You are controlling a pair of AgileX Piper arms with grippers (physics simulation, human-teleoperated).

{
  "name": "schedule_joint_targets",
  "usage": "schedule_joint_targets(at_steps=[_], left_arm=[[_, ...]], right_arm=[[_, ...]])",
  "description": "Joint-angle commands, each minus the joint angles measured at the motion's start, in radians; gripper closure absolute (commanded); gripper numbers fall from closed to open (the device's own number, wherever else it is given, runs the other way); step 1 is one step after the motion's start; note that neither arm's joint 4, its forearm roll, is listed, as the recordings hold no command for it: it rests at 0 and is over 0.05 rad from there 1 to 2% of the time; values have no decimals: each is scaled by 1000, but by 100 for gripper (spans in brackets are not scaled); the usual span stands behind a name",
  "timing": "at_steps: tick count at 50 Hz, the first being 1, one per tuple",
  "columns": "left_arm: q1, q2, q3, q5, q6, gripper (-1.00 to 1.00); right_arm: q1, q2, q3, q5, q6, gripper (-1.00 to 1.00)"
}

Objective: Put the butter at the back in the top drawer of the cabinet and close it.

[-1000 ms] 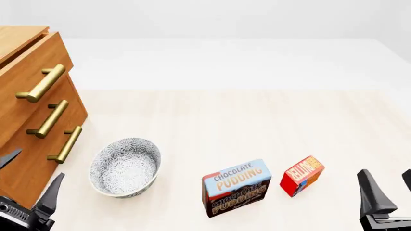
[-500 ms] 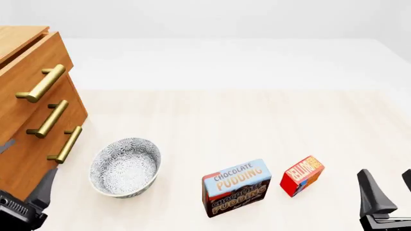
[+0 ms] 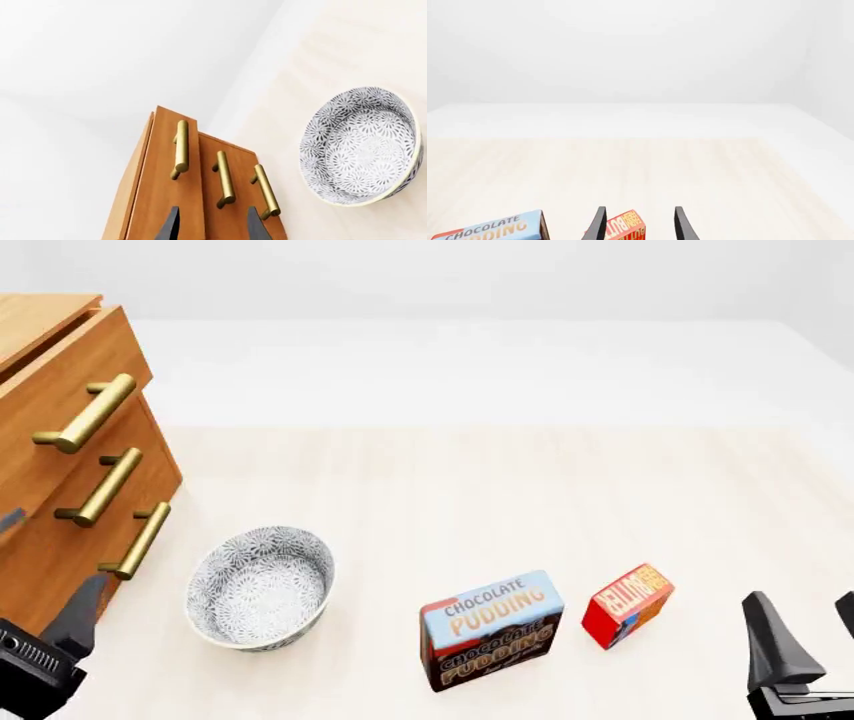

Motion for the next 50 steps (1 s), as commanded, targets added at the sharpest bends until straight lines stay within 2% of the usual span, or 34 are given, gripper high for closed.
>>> schedule_joint_targets(at_steps=[1,25,28,50], left_arm=[[10,27,-32,-5,39,-100],[2,221,-69,-151,88,-100],[6,256,-27,-218,104,-100],[26,329,-75,-251,116,-100]], right_arm=[[0,0,0,0,0,-100],[0,0,0,0,0,-100],[0,0,0,0,0,-100],[0,0,0,0,0,-100]])
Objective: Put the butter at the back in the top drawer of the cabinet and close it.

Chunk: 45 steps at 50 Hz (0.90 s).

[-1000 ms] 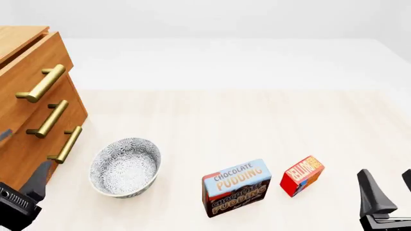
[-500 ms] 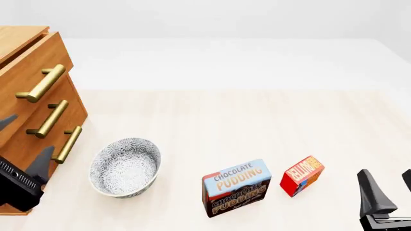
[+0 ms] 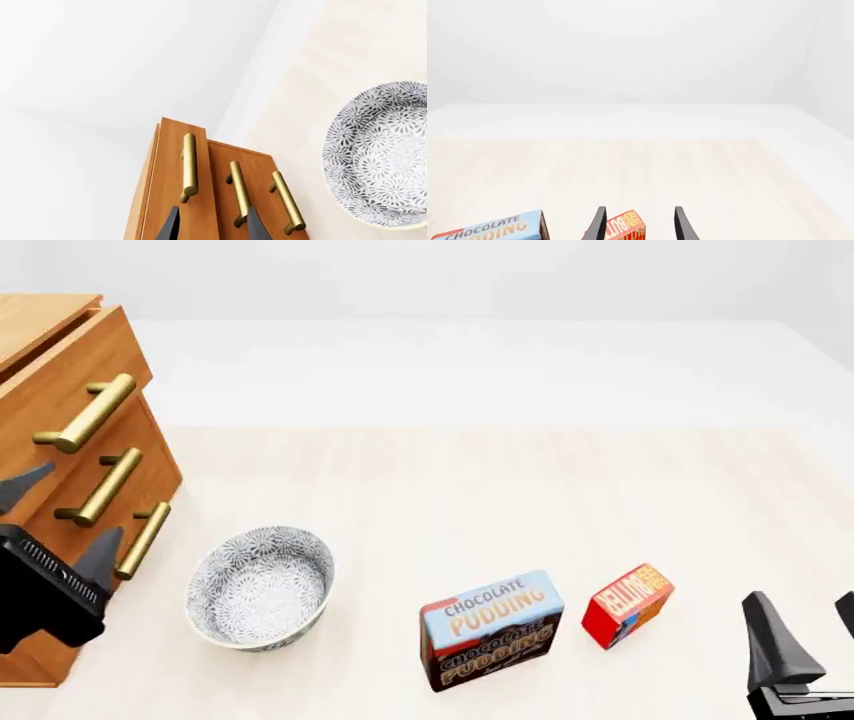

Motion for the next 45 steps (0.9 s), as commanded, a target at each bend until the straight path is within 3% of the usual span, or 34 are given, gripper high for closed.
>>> schedule_joint_targets(at_steps=[1,45], left_arm=[[7,46,-25,-26,7,-100],[48,183,-83,-104,-9,-100]], right_arm=[[0,0,0,0,0,-100],[0,0,0,0,0,-100]])
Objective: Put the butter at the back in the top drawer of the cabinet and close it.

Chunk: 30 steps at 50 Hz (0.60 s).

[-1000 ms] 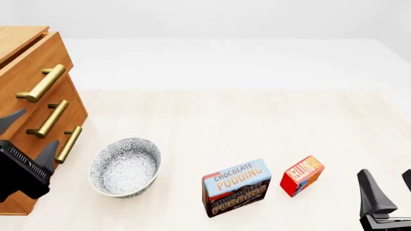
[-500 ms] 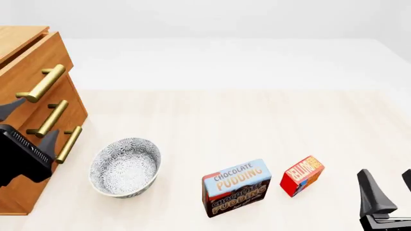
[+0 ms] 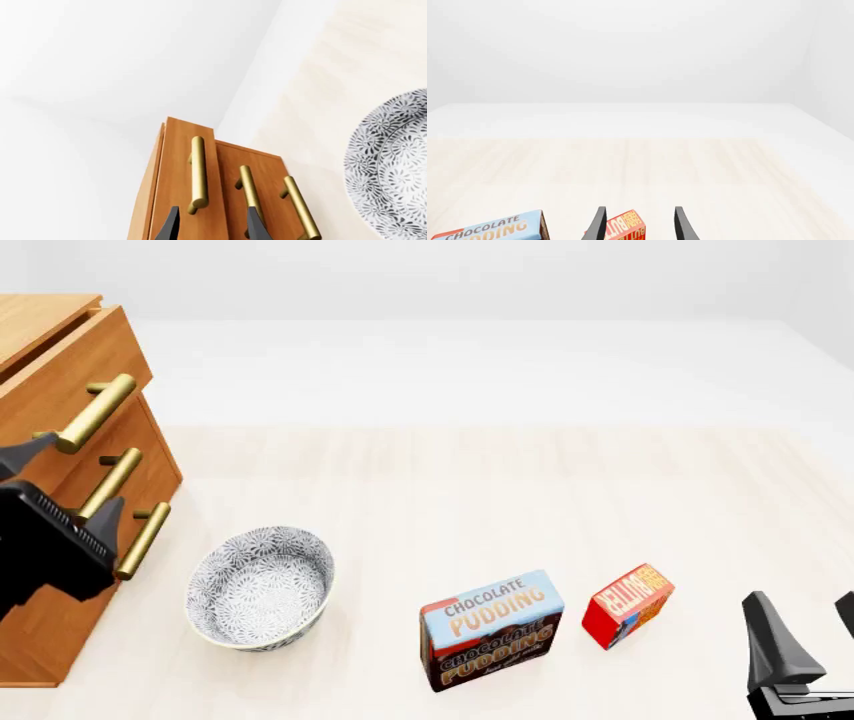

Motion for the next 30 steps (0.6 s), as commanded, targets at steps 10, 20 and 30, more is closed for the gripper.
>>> schedule_joint_targets(at_steps=[10,20,30], left_arm=[[18,31,-28,-8,-9,-100],[19,49,-36,-22,-5,-100],[40,79,-55,-34,0,-100]], right_arm=[[0,0,0,0,0,-100],[0,0,0,0,0,-100],[0,0,0,0,0,-100]])
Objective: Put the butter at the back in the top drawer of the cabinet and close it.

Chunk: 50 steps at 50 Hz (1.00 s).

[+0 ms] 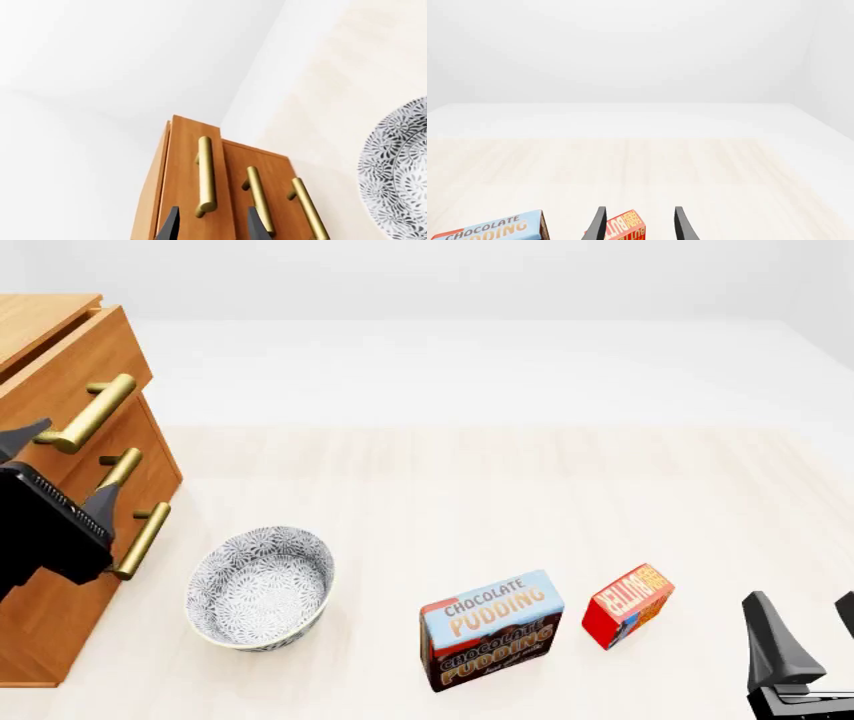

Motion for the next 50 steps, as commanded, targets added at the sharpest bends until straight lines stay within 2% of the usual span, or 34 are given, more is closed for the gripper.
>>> schedule_joint_targets(at_steps=[1,26,27,30,50], left_arm=[[17,32,-14,-16,5,-100],[33,95,-10,-66,5,-100],[75,155,-31,-97,11,-100],[80,166,-32,-107,13,-100],[88,215,-46,-130,10,-100]], right_arm=[[0,0,0,0,0,-100],[0,0,0,0,0,-100],[0,0,0,0,0,-100],[0,0,0,0,0,-100],[0,0,0,0,0,-100]])
